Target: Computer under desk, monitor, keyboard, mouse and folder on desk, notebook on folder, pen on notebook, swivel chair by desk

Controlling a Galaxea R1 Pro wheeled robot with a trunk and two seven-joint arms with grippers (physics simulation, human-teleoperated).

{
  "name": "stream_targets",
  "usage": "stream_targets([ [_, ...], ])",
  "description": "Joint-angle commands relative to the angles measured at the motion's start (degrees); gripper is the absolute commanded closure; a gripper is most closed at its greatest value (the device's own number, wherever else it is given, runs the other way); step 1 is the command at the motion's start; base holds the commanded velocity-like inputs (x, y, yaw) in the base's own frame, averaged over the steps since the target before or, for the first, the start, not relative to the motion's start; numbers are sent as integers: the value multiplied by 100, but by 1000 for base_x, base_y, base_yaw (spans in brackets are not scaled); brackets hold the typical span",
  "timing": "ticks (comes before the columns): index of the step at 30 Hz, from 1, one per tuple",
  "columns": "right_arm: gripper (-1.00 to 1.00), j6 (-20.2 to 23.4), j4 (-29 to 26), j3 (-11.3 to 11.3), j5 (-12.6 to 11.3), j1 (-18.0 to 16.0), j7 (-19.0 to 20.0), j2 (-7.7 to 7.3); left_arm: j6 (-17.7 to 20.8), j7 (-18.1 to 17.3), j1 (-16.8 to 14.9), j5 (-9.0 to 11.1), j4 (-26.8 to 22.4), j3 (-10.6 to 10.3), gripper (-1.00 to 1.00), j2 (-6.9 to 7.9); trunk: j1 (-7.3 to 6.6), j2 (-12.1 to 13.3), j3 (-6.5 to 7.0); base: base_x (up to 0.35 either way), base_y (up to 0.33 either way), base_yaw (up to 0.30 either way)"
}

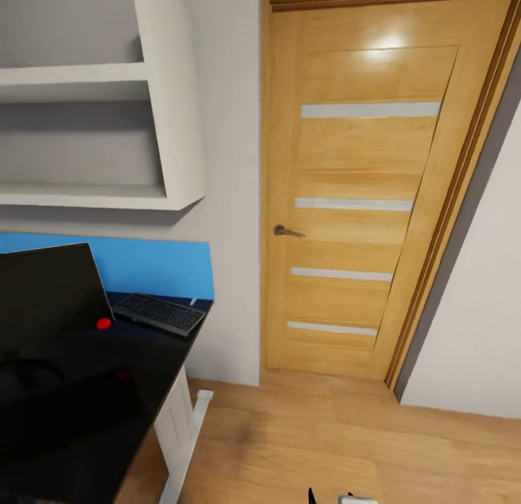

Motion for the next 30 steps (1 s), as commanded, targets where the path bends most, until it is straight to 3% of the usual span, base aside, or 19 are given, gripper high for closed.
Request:
stream_targets([
  [1, -100, -18, 2, -18, -7, -3, 5, 2, -13, -1, -5, -12, 3, 28, -100, -5, 0, -5, -8, 0, 0, 278],
  [22, -100, -9, 10, -8, 11, -3, 9, 2, -15, -1, -7, -12, 3, 26, -100, -5, 0, -5, -8, 0, -5, 278],
  [30, -100, -5, 38, 5, 19, -3, 14, 2, -13, 5, -6, -12, 3, 26, -100, -5, 0, -5, -23, 0, -249, 278],
])
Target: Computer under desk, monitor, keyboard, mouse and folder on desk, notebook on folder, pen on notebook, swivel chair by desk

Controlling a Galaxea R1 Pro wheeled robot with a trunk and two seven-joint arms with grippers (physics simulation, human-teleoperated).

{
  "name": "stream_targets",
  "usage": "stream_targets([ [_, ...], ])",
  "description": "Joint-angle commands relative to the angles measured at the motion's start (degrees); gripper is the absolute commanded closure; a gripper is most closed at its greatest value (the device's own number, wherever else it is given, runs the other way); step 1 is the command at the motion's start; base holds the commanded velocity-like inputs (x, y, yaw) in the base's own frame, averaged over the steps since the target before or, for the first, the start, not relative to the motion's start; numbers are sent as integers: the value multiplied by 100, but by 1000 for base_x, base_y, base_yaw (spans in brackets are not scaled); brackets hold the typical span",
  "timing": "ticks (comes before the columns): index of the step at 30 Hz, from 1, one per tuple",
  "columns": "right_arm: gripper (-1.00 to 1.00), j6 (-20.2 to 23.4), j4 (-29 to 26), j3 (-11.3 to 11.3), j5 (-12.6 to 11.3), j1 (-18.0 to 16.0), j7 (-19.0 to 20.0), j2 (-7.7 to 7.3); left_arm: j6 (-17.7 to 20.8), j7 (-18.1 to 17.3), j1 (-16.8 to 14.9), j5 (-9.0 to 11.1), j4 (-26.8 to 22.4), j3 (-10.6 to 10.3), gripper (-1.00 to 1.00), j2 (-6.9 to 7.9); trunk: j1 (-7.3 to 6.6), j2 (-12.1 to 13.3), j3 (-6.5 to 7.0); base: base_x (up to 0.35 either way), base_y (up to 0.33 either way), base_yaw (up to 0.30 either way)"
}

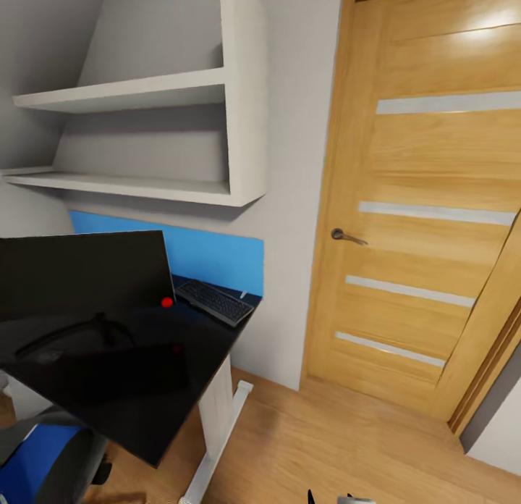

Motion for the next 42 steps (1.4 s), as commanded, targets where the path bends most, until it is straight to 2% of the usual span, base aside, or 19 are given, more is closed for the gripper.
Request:
stream_targets([
  [1, -100, -15, 5, -16, -5, -3, 3, 1, -13, 0, -3, -17, 1, 33, -100, -6, 1, -5, -10, 0, -294, 278],
  [15, -100, -10, 19, -13, -4, -3, 3, 1, -13, -4, -3, -17, 1, 33, -100, -5, 1, -5, -40, 0, -253, 278],
  [42, -100, -12, 27, -13, -4, -3, 4, 1, -21, 0, -3, -17, 1, 33, -100, -5, 1, -5, -101, 0, -13, 278],
])
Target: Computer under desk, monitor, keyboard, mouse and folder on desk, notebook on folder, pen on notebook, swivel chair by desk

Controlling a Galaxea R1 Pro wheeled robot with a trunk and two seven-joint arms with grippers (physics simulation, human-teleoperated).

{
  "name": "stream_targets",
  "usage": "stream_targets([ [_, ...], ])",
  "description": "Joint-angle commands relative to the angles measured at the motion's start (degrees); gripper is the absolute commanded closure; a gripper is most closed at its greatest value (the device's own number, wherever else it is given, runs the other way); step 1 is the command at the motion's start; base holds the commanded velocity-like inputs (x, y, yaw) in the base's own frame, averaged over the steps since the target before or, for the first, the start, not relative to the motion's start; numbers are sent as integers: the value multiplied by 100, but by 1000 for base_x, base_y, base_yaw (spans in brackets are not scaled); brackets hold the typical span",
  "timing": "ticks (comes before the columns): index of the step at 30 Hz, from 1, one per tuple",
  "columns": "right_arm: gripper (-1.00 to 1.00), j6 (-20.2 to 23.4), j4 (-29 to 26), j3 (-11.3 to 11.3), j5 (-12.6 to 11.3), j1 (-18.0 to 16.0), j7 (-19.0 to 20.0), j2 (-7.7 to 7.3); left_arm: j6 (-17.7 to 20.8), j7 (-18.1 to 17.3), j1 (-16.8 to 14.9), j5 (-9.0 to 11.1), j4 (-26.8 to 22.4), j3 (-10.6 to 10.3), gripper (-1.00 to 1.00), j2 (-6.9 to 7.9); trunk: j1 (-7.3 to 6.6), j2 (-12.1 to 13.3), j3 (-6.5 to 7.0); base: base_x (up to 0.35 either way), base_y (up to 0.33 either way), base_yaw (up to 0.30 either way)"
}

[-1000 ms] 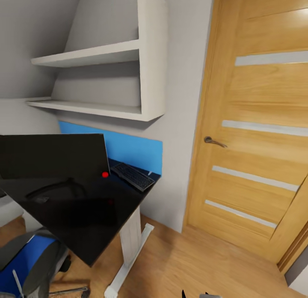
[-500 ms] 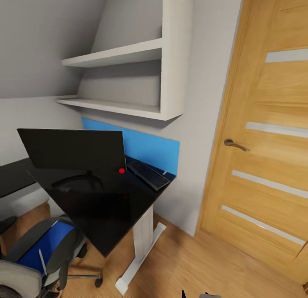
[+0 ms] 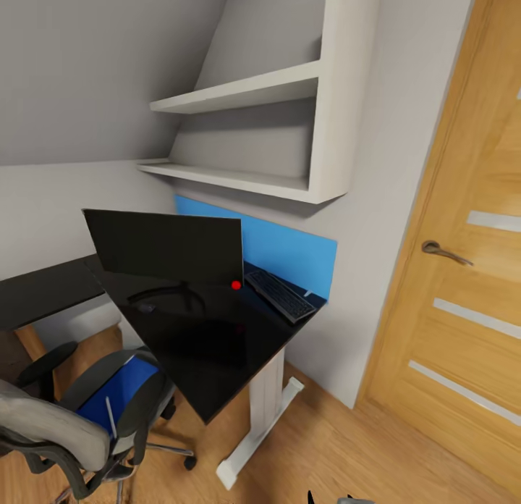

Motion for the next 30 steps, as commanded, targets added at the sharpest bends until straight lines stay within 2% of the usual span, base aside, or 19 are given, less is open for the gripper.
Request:
stream_targets([
  [1, -100, -18, 3, -14, -4, -3, 1, 2, -13, -1, -4, -12, 3, 27, -100, -5, 0, -5, -10, 0, 0, 278],
  [30, -100, -24, 19, -7, 12, -3, 9, 2, -115, 2, -3, -3, 3, 36, -100, -5, 0, -5, -75, 0, 0, 278],
])
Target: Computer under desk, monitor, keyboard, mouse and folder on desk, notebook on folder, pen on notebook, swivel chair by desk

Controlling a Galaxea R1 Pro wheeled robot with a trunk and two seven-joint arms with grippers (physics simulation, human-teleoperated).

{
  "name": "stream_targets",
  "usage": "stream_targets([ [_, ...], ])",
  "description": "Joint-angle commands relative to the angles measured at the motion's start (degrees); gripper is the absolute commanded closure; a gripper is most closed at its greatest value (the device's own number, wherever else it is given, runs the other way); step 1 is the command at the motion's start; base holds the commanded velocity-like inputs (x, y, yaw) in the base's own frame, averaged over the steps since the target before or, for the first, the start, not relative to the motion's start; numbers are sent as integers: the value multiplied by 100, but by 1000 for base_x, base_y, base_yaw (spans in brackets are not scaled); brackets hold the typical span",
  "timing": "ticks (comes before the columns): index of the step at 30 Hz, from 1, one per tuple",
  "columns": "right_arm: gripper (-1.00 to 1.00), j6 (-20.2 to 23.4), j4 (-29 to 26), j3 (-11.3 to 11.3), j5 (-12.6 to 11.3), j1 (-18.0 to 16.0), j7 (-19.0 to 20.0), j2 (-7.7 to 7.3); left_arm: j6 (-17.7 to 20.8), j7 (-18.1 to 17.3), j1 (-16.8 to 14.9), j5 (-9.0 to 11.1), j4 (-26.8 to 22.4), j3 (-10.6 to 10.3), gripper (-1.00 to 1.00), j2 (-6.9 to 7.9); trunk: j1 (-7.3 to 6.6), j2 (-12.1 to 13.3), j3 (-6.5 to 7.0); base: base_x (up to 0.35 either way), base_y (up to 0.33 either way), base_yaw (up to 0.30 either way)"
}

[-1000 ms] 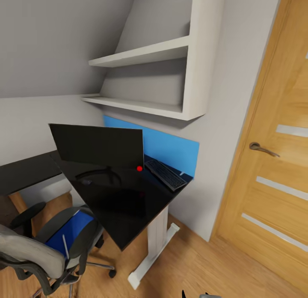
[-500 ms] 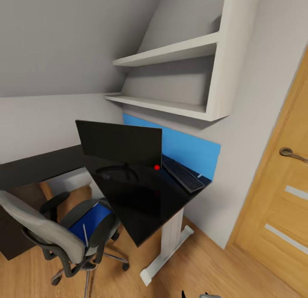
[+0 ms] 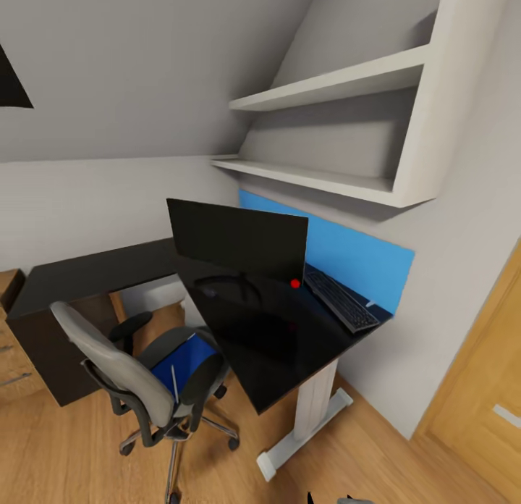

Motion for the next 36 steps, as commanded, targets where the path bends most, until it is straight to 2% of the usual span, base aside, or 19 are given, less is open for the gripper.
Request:
stream_targets([
  [1, -100, -18, 3, -14, -3, -3, -1, 1, -16, 0, -6, -13, 3, 28, -100, -5, 0, -5, -10, -6, 0, 278],
  [12, -100, -18, 4, -14, -2, -3, -1, 2, -24, 0, -6, -21, 3, 28, -100, -9, 0, -5, -34, -136, -6, 278],
  [18, -100, -18, 4, -14, -2, -3, -6, 2, -24, 0, -7, -22, 3, 28, -100, -6, 0, -5, -47, -12, -153, 278],
  [36, -100, -25, 4, -14, -2, -3, -9, 8, -26, 0, -6, -21, 3, 28, -100, -5, 0, -5, -51, 0, -8, 278],
])
